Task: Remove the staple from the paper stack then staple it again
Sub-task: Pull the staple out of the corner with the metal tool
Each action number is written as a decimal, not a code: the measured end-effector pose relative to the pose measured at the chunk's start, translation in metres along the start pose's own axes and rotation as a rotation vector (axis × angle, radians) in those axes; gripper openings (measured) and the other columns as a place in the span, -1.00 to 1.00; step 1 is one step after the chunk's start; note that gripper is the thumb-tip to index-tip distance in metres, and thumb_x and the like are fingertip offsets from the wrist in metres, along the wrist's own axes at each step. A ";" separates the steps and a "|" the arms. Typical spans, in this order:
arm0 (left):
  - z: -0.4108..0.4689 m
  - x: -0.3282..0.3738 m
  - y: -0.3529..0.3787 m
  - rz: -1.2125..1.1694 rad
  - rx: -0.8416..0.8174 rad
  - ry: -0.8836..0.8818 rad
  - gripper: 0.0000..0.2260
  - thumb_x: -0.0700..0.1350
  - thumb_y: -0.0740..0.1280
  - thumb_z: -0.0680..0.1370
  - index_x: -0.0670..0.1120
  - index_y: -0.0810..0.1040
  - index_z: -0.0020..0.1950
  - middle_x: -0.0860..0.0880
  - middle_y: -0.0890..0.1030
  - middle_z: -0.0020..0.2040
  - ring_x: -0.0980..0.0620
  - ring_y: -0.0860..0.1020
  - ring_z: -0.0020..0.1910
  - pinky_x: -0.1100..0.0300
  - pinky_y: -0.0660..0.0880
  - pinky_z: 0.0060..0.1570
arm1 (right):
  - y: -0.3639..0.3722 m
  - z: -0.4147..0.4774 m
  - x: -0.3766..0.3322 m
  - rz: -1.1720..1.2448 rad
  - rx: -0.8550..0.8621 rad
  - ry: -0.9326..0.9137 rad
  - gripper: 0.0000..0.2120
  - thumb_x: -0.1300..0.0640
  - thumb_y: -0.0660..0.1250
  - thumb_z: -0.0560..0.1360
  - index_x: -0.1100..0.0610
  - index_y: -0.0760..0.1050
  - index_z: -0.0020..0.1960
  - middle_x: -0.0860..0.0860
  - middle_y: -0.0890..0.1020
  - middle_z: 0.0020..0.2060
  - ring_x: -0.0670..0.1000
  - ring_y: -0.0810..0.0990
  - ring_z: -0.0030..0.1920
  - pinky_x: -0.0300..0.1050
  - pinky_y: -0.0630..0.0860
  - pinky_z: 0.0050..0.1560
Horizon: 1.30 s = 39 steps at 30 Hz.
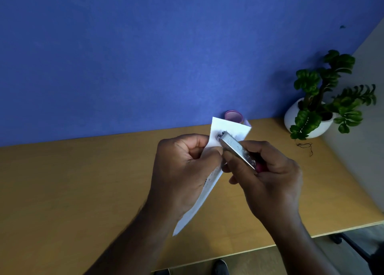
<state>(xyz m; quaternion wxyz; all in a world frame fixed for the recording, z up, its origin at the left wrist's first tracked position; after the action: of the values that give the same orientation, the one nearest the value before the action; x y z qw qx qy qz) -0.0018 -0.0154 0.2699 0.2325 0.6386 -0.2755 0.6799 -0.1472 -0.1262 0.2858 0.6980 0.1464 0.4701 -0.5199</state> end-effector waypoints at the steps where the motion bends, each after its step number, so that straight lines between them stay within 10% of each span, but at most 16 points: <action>1: -0.002 0.000 0.002 -0.009 -0.004 -0.008 -0.81 -0.25 0.49 0.59 -0.02 0.84 -0.11 -0.15 0.80 -0.26 -0.38 0.69 -0.17 0.07 0.57 -0.26 | -0.001 0.001 -0.001 0.002 0.004 -0.006 -0.84 0.09 0.55 0.53 -0.07 0.66 0.08 -0.07 0.77 -0.22 0.02 0.74 -0.34 0.09 0.64 -0.40; 6: 0.003 -0.011 -0.009 -0.144 0.053 -0.090 -0.86 -0.26 0.49 0.61 -0.12 0.84 -0.07 -0.19 0.83 -0.15 -0.07 0.71 -0.23 0.10 0.63 -0.19 | 0.000 0.003 0.005 0.053 -0.022 0.069 -0.83 0.01 0.54 0.55 0.09 0.71 0.04 -0.11 0.78 -0.18 -0.05 0.77 -0.30 0.05 0.69 -0.35; 12: 0.010 -0.009 -0.014 -0.111 0.016 -0.072 -0.88 -0.24 0.50 0.62 -0.09 0.84 0.00 -0.06 0.87 -0.09 -0.27 0.81 -0.05 -0.07 0.69 -0.05 | 0.006 0.006 0.001 -0.013 -0.099 0.016 -0.87 -0.03 0.49 0.54 -0.22 0.66 0.05 -0.21 0.78 -0.11 -0.01 0.77 -0.22 0.11 0.69 -0.33; 16: 0.009 -0.007 -0.014 -0.057 0.012 -0.063 -0.89 -0.21 0.51 0.61 -0.06 0.84 -0.03 -0.08 0.86 -0.12 -0.32 0.79 -0.07 -0.33 0.71 0.00 | 0.006 0.009 0.002 -0.028 -0.099 0.015 -0.89 0.09 0.53 0.53 -0.07 0.73 0.03 -0.14 0.77 -0.16 0.05 0.74 -0.28 0.15 0.65 -0.36; 39: 0.012 0.006 -0.010 0.031 -0.003 0.054 -0.87 -0.12 0.46 0.58 -0.02 0.82 -0.06 -0.12 0.83 -0.20 -0.39 0.74 -0.19 -0.39 0.65 -0.21 | 0.007 0.013 0.001 -0.042 -0.121 -0.022 -0.87 0.02 0.46 0.58 -0.11 0.67 0.12 -0.16 0.77 -0.06 0.05 0.77 -0.20 0.12 0.64 -0.40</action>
<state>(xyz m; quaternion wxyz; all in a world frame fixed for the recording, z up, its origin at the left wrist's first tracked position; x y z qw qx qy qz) 0.0134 -0.0166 0.2770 0.2304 0.6151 -0.2801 0.7000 -0.1347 -0.1333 0.2901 0.6997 0.0882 0.4960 -0.5066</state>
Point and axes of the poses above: each hand's wrist, its own z-axis towards the middle knuckle, its own y-axis out of the palm, x = y × z, the point moved 9 cm from there along z, towards the middle knuckle
